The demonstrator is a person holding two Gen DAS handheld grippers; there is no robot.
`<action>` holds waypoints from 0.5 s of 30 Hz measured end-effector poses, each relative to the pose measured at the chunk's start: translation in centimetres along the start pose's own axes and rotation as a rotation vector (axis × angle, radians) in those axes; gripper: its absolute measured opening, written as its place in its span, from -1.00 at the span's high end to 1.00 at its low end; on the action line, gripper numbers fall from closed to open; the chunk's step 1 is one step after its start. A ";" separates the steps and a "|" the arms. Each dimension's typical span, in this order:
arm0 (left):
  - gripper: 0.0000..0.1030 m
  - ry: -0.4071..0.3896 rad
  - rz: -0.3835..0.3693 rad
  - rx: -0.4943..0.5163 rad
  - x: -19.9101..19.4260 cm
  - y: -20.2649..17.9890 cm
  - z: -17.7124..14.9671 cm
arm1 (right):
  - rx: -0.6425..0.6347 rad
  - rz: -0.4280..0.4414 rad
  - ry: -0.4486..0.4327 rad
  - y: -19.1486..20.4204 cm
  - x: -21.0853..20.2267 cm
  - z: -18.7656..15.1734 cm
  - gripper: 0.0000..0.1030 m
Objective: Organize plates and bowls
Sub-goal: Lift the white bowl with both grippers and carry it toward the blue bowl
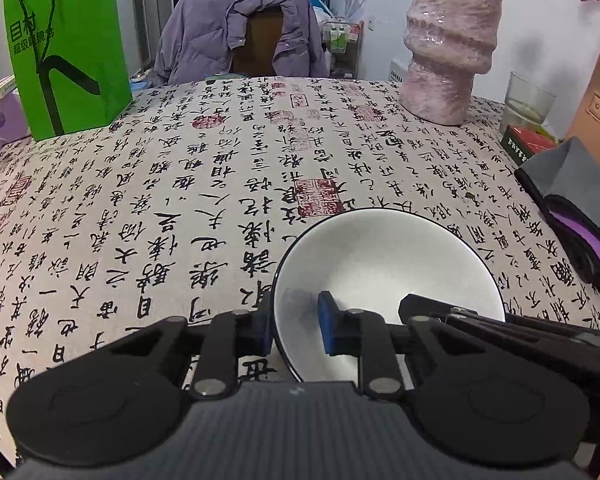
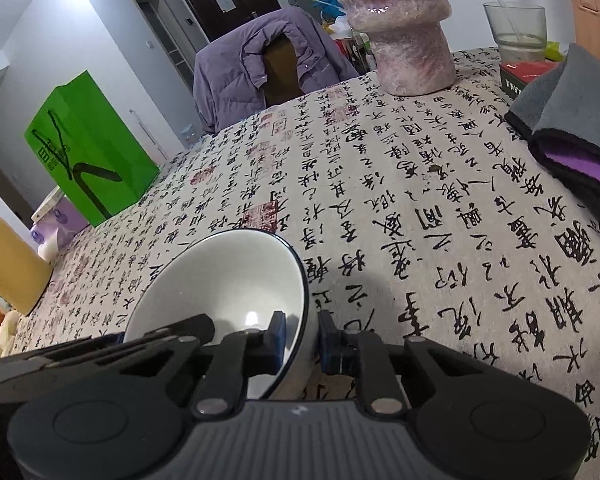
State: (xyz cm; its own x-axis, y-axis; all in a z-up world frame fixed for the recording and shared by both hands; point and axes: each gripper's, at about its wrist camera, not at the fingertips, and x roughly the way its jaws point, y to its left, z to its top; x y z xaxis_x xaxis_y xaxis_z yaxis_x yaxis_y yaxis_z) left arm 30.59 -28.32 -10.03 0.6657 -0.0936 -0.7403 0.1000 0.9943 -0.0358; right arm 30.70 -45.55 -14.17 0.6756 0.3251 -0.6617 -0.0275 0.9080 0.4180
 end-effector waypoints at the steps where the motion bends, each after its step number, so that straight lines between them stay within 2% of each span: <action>1: 0.58 0.000 0.000 -0.008 0.0 0.1 0.0 | 0.002 0.000 -0.003 0.0 0.0 0.0 0.69; 15: 0.56 0.002 0.021 -0.040 -0.2 0.1 0.0 | 0.037 0.013 -0.018 -0.2 -0.2 -0.3 0.73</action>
State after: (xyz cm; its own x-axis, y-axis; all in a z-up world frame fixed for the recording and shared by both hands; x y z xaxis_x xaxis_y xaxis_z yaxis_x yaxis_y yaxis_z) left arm 30.51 -28.19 -9.88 0.6658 -0.0722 -0.7426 0.0563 0.9973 -0.0466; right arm 30.32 -45.70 -14.30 0.6884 0.3320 -0.6449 -0.0096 0.8932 0.4495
